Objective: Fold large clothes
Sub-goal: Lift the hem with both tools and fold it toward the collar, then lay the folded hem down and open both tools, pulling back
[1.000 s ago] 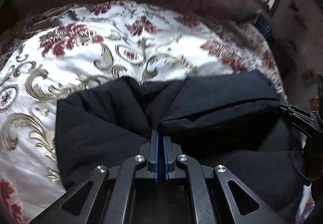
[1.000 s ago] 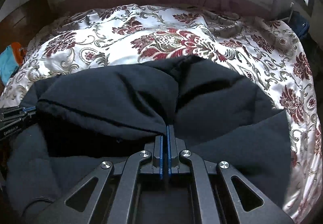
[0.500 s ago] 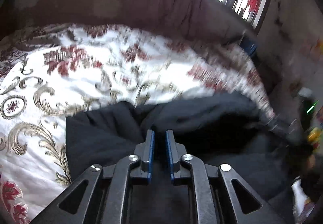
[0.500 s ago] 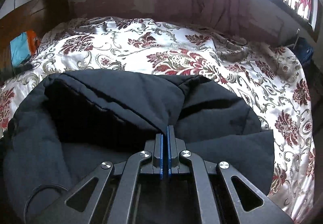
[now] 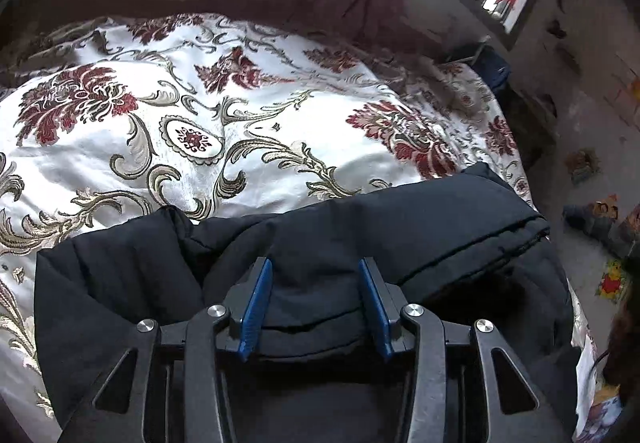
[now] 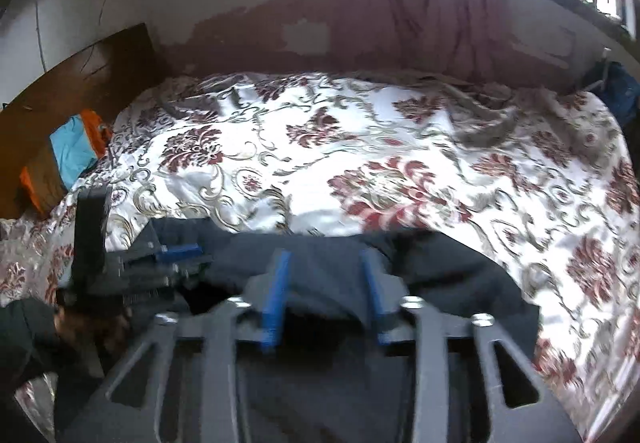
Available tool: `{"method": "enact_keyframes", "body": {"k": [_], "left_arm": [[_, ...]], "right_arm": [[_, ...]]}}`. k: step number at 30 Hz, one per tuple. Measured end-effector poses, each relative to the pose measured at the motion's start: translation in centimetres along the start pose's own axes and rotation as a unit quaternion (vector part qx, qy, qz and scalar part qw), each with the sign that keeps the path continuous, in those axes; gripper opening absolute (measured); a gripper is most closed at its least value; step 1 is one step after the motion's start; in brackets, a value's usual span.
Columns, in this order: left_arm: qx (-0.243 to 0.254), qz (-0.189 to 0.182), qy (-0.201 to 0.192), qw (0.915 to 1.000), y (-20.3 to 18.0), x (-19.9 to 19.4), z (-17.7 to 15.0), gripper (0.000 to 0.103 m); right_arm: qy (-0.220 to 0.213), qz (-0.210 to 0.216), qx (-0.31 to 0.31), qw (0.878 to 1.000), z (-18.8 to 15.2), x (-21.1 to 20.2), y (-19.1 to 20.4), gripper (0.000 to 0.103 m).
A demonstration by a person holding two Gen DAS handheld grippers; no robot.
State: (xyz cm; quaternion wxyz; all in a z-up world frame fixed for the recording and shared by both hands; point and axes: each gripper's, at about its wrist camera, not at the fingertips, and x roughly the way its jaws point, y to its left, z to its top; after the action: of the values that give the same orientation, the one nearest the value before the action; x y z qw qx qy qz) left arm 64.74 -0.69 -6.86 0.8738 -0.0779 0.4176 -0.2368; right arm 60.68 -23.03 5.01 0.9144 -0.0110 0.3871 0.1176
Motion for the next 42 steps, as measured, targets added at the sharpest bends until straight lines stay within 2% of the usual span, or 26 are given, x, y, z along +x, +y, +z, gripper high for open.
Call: {"method": "enact_keyframes", "body": {"k": [2,5,8,10,15,20,22,24,25,26,28,30,34,37,39,42], "left_arm": [[-0.008,-0.015,-0.007,0.9998,0.5,-0.2,-0.5,0.041],[-0.005,-0.035,-0.011,0.9993,1.0,-0.5,-0.9,0.041],[0.013,-0.057,-0.005,0.9983,1.3,-0.6,-1.2,0.041],[0.046,-0.057,0.011,0.9973,0.7,0.1,-2.1,0.042],[0.07,-0.029,0.03,0.9967,-0.1,2.6,-2.8,0.043],[0.069,-0.018,0.031,0.9969,-0.1,3.1,-2.7,0.043],[0.065,-0.027,0.007,0.9975,-0.1,1.5,-2.8,0.043],[0.042,-0.069,-0.032,0.9962,0.1,-0.8,-2.7,0.043],[0.042,-0.08,-0.041,0.9951,-0.1,-1.3,-2.7,0.046],[0.048,-0.087,-0.05,0.9938,-0.7,-1.7,-2.6,0.057],[0.079,-0.074,-0.026,0.9938,-2.3,-0.5,-2.5,0.063],[0.11,-0.029,0.028,0.9931,-3.6,2.1,-2.9,0.064],[0.115,-0.008,0.052,0.992,-3.8,3.4,-2.9,0.066],[0.114,0.004,0.059,0.9917,-3.9,3.5,-3.0,0.068],[0.111,0.009,0.048,0.9927,-4.2,2.7,-3.0,0.069],[0.071,0.016,0.032,0.9968,-4.0,0.5,-3.0,0.069]], "right_arm": [[0.036,0.007,0.0,0.999,0.2,2.9,0.7,0.037],[0.155,-0.03,-0.001,0.987,-2.3,8.0,1.2,0.037],[0.173,-0.031,-0.011,0.984,-3.7,8.8,1.2,0.037],[0.182,-0.029,-0.012,0.983,-4.6,9.9,0.8,0.037],[0.155,-0.036,-0.01,0.987,-5.7,12.0,0.7,0.037],[0.117,-0.029,-0.011,0.993,-6.3,8.5,0.7,0.037],[0.111,-0.045,-0.022,0.993,-6.9,7.2,0.7,0.037],[0.116,-0.063,-0.031,0.991,-7.6,7.0,0.5,0.037],[0.117,-0.063,-0.025,0.991,-7.6,7.1,0.2,0.037],[0.119,-0.062,-0.019,0.991,-7.4,7.4,0.0,0.037],[0.122,-0.059,-0.003,0.991,-7.4,8.2,-0.7,0.037],[0.117,-0.065,-0.004,0.991,-7.8,8.5,-0.7,0.037],[0.093,-0.077,-0.008,0.993,-8.3,8.7,-0.3,0.037],[0.063,-0.052,0.003,0.997,-8.6,6.8,-0.5,0.038],[0.042,-0.035,0.026,0.998,-8.6,4.5,-1.0,0.038],[0.011,-0.039,0.068,0.997,-9.2,1.5,-1.8,0.038]]}}
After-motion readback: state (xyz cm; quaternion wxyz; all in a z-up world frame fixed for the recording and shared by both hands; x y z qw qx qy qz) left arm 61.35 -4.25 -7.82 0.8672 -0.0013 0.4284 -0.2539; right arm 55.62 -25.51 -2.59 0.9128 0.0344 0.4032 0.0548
